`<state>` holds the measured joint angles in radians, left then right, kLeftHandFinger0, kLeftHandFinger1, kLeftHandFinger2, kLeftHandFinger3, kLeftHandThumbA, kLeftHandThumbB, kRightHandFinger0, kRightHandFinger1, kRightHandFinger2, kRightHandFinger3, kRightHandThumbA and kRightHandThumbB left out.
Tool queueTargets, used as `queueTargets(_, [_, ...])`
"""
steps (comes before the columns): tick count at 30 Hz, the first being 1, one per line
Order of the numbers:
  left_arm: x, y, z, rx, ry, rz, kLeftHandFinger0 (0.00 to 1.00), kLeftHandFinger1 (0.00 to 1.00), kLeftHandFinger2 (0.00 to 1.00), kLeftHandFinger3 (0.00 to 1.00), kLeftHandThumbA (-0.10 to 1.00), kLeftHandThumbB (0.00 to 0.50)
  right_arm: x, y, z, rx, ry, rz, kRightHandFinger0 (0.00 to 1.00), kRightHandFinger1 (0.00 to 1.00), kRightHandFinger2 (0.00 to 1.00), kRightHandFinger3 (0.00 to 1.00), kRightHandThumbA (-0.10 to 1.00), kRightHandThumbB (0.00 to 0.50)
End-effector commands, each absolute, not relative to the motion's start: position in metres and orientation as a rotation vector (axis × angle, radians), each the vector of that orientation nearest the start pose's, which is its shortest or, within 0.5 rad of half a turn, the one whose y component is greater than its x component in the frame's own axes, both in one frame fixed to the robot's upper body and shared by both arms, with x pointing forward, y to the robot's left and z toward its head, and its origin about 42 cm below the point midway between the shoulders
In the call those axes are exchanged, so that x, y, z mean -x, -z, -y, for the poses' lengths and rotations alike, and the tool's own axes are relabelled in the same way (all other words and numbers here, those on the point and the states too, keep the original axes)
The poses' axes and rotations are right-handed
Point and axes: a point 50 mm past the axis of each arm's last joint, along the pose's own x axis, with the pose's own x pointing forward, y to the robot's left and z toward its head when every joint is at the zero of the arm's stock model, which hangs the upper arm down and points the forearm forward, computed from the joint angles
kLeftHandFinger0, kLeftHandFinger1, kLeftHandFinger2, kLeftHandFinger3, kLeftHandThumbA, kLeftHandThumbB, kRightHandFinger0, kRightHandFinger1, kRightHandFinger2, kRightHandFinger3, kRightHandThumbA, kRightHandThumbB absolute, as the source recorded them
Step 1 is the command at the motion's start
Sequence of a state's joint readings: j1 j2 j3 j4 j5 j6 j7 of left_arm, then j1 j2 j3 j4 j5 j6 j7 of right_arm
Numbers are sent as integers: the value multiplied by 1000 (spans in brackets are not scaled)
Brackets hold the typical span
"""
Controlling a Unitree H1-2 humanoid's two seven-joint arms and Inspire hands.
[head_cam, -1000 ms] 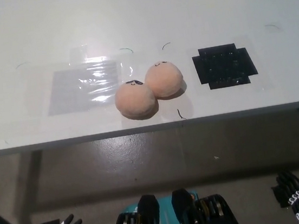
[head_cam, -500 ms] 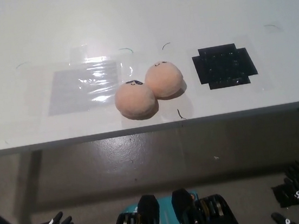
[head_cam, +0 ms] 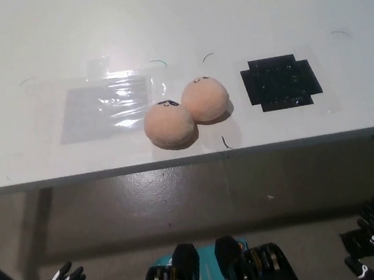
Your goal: Use both hands to push two dumpling toys together to the middle
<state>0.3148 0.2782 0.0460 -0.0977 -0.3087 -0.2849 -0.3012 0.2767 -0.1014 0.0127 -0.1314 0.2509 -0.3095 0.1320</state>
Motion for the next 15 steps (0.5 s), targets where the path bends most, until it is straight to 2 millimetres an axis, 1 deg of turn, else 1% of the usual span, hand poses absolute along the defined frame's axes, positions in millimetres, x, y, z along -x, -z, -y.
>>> queueTargets(1, [-172,-91,-316,-16,212,107,1000,1000,1000,1000,1000,359,-191,-97,252,-130,-48,211,1000,1000,1000,1000,1000,323])
queueTargets(4, [-176,-94,-317,-23,210,115,1000,1000,1000,1000,1000,365,-198,-98,251,-137,-52,217,1000,1000,1000,1000,1000,335])
queueTargets(5, [-177,-95,-317,-22,210,113,1000,1000,1000,1000,1000,365,-199,-98,251,-133,-51,221,1000,1000,1000,1000,1000,327])
queueTargets(10, [-179,-95,-316,-9,213,112,1000,1000,1000,1000,1000,365,-199,-98,252,-137,-49,223,1000,1000,1000,1000,1000,320])
queueTargets(12, [-179,-95,-316,-20,207,113,1000,1000,1000,1000,1000,366,-199,-98,252,-130,-45,224,1000,1000,1000,1000,1000,321])
queueTargets(15, [-185,-97,-317,-12,214,120,1000,1000,1000,1000,1000,366,-204,-100,252,-129,-48,228,1000,1000,1000,1000,1000,332])
